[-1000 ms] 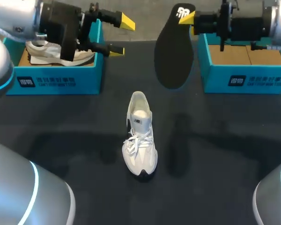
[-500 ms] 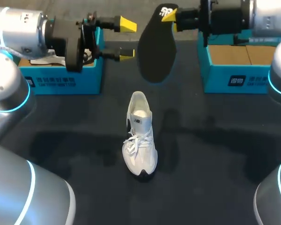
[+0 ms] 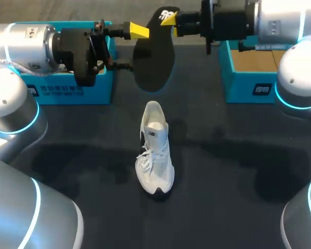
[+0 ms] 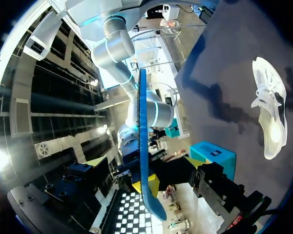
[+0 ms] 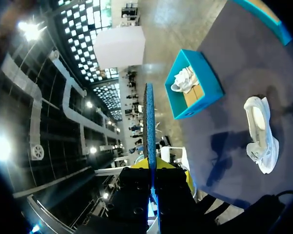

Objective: Take the shoe out of the shoebox, open the shoe tongue, remove and reinsert the insole, then place the shoe into the shoebox

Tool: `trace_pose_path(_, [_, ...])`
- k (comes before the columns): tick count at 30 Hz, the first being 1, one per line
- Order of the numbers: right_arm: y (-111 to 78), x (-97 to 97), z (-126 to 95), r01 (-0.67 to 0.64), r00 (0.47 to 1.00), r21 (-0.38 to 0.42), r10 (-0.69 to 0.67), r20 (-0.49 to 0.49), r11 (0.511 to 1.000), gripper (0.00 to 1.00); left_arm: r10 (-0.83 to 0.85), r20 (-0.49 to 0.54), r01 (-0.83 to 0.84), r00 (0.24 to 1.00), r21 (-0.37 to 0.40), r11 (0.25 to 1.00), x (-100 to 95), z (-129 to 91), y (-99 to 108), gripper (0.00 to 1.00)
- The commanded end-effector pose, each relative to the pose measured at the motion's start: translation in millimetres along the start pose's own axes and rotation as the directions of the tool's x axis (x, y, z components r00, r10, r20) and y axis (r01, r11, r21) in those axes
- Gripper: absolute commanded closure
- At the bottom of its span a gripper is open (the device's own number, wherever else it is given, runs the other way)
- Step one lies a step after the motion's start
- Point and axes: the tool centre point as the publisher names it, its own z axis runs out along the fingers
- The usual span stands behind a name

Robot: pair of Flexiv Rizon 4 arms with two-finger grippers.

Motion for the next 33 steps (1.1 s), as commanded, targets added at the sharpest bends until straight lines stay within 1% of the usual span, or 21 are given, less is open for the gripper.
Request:
trace_pose_path(1, [-3.3,-4.4,12,-0.003,1.0,-0.009,0.003,-0.015,1.0,1.0,-0.002,0.004,0.002,1.0,0.009,1.0,2.9,4,4,0.07])
trace_pose_path(2, [-3.6,-5.1,12,-0.003,1.0,-0.008,0.003,-0.014,1.0,1.0,-0.002,0.006,0.002,1.0,0.011,1.0,3.3,4,4,0.07])
trace_pose_path(4, [-5.0,-4.4,14,-0.003,1.0,-0.005,0.003,-0.016,1.0,1.0,-0.005,0.012,0.005,1.0,0.013,1.0,4.4,5,4,0.34])
trace_pose_path(7, [-6.5,-2.4,16,0.0,1.0,-0.002,0.0,-0.019,1.0,1.0,-0.009,0.013,0.009,1.0,0.017,1.0,6.5,6,4,0.6])
trace_pose_path(8, [-6.7,-2.3,16,0.001,1.0,0.0,-0.001,-0.02,1.0,1.0,-0.011,0.013,0.011,1.0,0.018,1.0,6.8,6,4,0.64])
trace_pose_path(9, [-6.7,-2.3,17,0.002,1.0,0.002,-0.002,-0.021,1.0,1.0,-0.012,0.012,0.012,1.0,0.019,1.0,6.9,6,4,0.76])
trace_pose_path(10, [-6.7,-2.4,17,0.003,1.0,0.003,-0.003,-0.021,1.0,1.0,-0.012,0.012,0.012,1.0,0.019,1.0,6.9,6,4,0.93])
trace_pose_path(11, [-7.1,-2.4,17,0.004,1.0,0.004,-0.003,-0.022,1.0,1.0,-0.012,0.013,0.012,1.0,0.019,1.0,6.9,6,4,1.0])
trace_pose_path(18, [-8.9,-2.0,18,0.007,1.0,0.004,-0.007,-0.029,1.0,1.0,-0.011,0.015,0.011,1.0,0.023,1.0,7.8,8,4,1.0])
trace_pose_path(23, [-10.4,-3.4,15,0.015,0.999,-0.015,-0.016,-0.043,1.0,1.0,-0.011,0.016,0.011,1.0,0.029,1.0,6.9,9,2,1.0])
trace_pose_path(24, [-9.8,-4.4,13,0.018,0.999,-0.018,-0.019,-0.045,1.0,0.66,-0.011,0.017,0.01,1.0,0.03,0.999,6.5,9,2,1.0])
trace_pose_path(25, [-9.3,-5.5,12,0.023,0.999,-0.023,-0.024,-0.049,0.999,0.1,-0.011,0.018,0.01,1.0,0.031,0.999,6.1,9,2,1.0])
trace_pose_path(26, [-8.9,-6.4,10,0.037,0.997,-0.028,-0.038,-0.063,0.999,0.0,-0.011,0.019,0.011,1.0,0.032,0.999,6.0,9,2,1.0])
trace_pose_path(28, [-8.3,-7.6,5,0.051,0.996,-0.041,-0.054,-0.071,0.998,0.0,-0.015,0.022,0.014,1.0,0.035,0.999,5.6,8,2,1.0])
trace_pose_path(33, [-11.1,-13.5,-10,0.087,0.99,-0.036,-0.09,-0.112,0.996,0.0,-0.023,0.028,0.022,0.999,0.034,0.999,5.7,5,3,1.0])
